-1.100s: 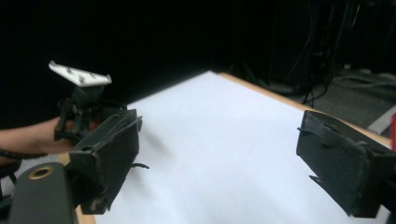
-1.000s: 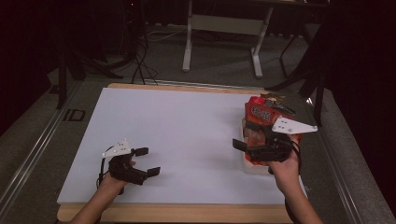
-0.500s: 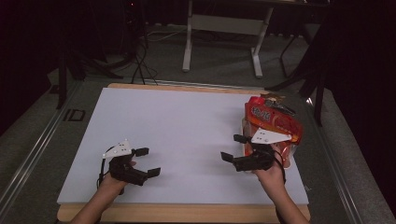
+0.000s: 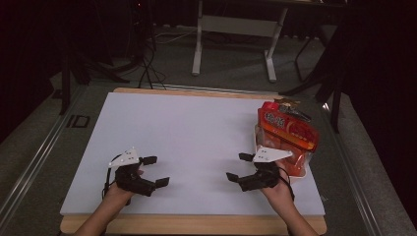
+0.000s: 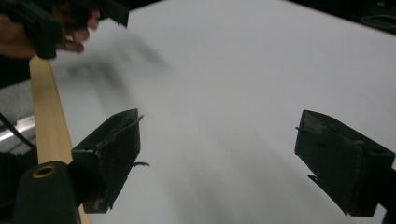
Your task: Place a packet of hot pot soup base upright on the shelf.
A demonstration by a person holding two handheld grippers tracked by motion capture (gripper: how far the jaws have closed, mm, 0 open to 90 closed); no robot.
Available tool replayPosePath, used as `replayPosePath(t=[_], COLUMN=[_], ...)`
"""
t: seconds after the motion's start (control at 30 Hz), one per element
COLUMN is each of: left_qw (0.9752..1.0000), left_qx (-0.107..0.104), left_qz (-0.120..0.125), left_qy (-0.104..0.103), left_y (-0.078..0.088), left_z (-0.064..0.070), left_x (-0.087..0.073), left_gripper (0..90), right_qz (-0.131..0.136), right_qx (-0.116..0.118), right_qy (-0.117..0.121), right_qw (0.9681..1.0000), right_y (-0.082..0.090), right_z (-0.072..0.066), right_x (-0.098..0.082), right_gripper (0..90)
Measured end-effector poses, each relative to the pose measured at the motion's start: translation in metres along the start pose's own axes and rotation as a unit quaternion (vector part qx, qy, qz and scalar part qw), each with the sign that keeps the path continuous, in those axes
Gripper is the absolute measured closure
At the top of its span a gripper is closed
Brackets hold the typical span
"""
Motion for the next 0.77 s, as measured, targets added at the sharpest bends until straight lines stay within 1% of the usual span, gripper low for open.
replayPosePath(t=[0.1, 0.33, 0.47, 0.57, 0.77], left_qw=[1.0000, 1.0000, 0.9999, 0.9998, 0.9998], left_qx=[0.000, 0.002, 0.005, 0.007, 0.005], left_qz=[0.000, -0.003, -0.006, -0.008, -0.009], left_qy=[-0.001, -0.006, -0.012, -0.016, -0.018], left_y=[0.000, 0.000, 0.000, -0.001, -0.001], left_z=[0.000, 0.001, 0.002, 0.003, 0.003], left_x=[0.000, -0.001, -0.002, -0.002, -0.002], left_gripper=[0.4, 0.4, 0.4, 0.4, 0.4], right_qz=[-0.010, -0.025, -0.036, -0.035, -0.039], right_qx=[-0.007, -0.019, -0.032, -0.031, -0.036], right_qy=[0.008, 0.000, 0.007, -0.001, 0.006], right_qw=[0.9999, 0.9995, 0.9988, 0.9989, 0.9986], right_y=[-0.002, -0.002, -0.002, -0.001, -0.003], right_z=[-0.001, 0.002, 0.004, 0.006, 0.007], right_x=[-0.003, -0.012, -0.018, -0.020, -0.021], right_gripper=[14.0, 14.0, 14.0, 14.0, 14.1])
Point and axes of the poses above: each handheld gripper's, and its own axes: y roughly backward along the jaws, x roughly out of its top, z roughly to its right, the point moved 2 cm from there along -y, roughly forward along the jaws, and after that the axes turned 1 degree about -z, right-handed, at the moved point
